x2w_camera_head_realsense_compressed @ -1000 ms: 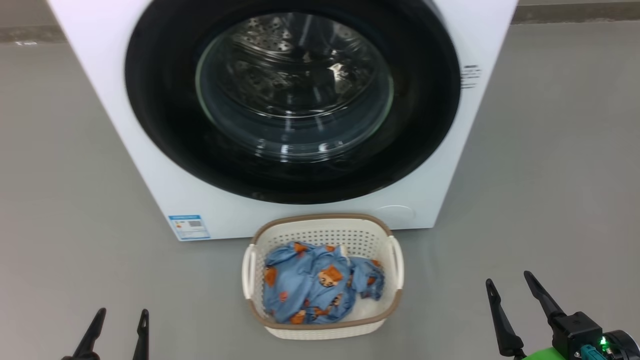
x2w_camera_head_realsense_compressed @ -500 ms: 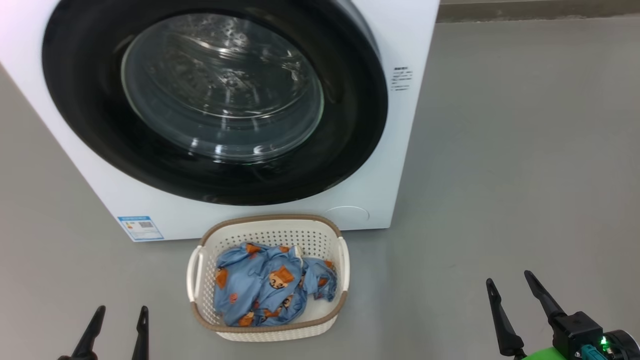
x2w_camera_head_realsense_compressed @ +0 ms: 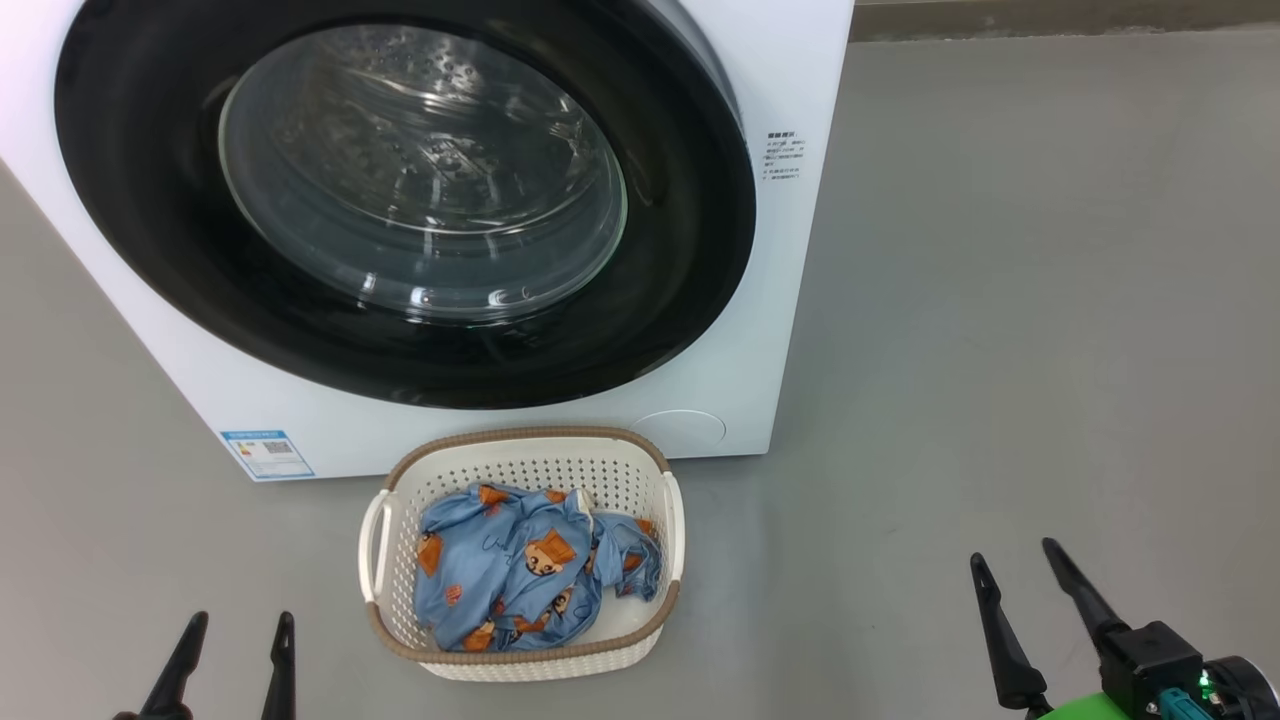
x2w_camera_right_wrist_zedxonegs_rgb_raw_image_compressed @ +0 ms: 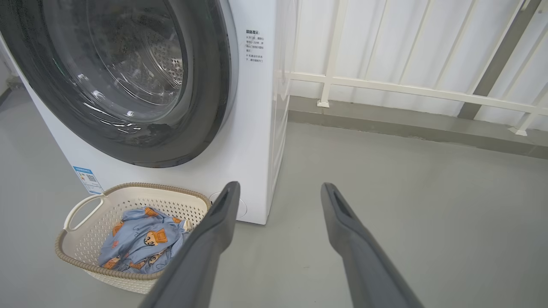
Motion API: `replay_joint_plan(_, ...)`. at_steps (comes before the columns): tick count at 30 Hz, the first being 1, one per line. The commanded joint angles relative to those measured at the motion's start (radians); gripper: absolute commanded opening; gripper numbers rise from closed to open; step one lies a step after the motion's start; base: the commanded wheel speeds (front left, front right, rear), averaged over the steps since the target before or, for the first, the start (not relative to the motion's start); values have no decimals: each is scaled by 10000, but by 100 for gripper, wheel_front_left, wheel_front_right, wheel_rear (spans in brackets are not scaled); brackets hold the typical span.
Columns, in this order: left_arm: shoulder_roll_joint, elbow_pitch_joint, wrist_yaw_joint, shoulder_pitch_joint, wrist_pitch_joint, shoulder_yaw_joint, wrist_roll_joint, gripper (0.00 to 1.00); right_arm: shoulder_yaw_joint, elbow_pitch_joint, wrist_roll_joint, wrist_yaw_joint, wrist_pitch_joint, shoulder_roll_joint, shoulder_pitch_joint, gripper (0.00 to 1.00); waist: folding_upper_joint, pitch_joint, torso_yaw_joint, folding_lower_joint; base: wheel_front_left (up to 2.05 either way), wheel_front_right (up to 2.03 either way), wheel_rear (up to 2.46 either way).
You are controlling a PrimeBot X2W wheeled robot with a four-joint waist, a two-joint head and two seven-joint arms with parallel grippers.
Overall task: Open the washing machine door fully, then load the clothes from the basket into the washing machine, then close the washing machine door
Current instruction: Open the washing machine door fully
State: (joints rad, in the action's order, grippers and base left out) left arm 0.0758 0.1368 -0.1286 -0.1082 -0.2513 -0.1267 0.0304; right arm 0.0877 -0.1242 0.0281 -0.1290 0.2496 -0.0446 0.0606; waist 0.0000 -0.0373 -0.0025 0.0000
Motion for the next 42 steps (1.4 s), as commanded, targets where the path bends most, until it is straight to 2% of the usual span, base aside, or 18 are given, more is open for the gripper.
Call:
replay_joint_plan(1,112,-257,-13,230,-105,-360,-9,100,-320,248,-9,-17,122,-63,-211,23,0,0,8,0,0,0,0)
replay_joint_plan(2,110,-259,-14,232,-105,-361,-19,100,-352,229,-54,-17,122,-64,-208,0,0,-2,12,0,0,0,0)
replay_joint_plan(11,71,-300,-16,244,-105,-426,-52,100,-423,179,-338,-17,122,-72,-225,0,0,-24,26,0,0,0,0)
replay_joint_plan(14,65,-322,-17,254,-105,-453,-65,100,-223,174,-1315,-17,122,-64,-242,0,0,-57,33,0,0,0,0)
replay_joint_plan(15,65,-322,-17,254,-105,-453,-65,100,-223,174,-1315,-17,122,-64,-242,0,0,-57,33,0,0,0,0)
replay_joint_plan(20,48,-334,-18,256,-105,-495,-42,100,-95,-114,-4239,-17,122,-60,-248,0,0,-112,58,0,0,0,0)
replay_joint_plan(21,39,-349,-18,246,-105,-516,-25,100,9,-275,-5578,-17,122,-59,-274,0,0,-144,62,0,0,0,0)
replay_joint_plan(23,31,-371,-19,245,-105,-527,-7,100,34,-430,-6909,-17,122,-59,-331,0,0,-185,70,0,0,0,0)
replay_joint_plan(29,-55,-608,-19,196,-105,-597,91,100,109,-740,-10266,-17,122,-58,-555,0,0,-347,90,0,0,0,0)
replay_joint_plan(36,-162,-939,-20,183,-105,-667,293,100,-48,-941,-13221,-17,122,-65,-872,0,0,-730,107,0,0,0,0)
replay_joint_plan(42,-161,-1076,-20,395,-105,-632,420,100,112,-1115,-15247,-17,-76,-797,-1685,0,0,-1411,88,0,0,0,0)
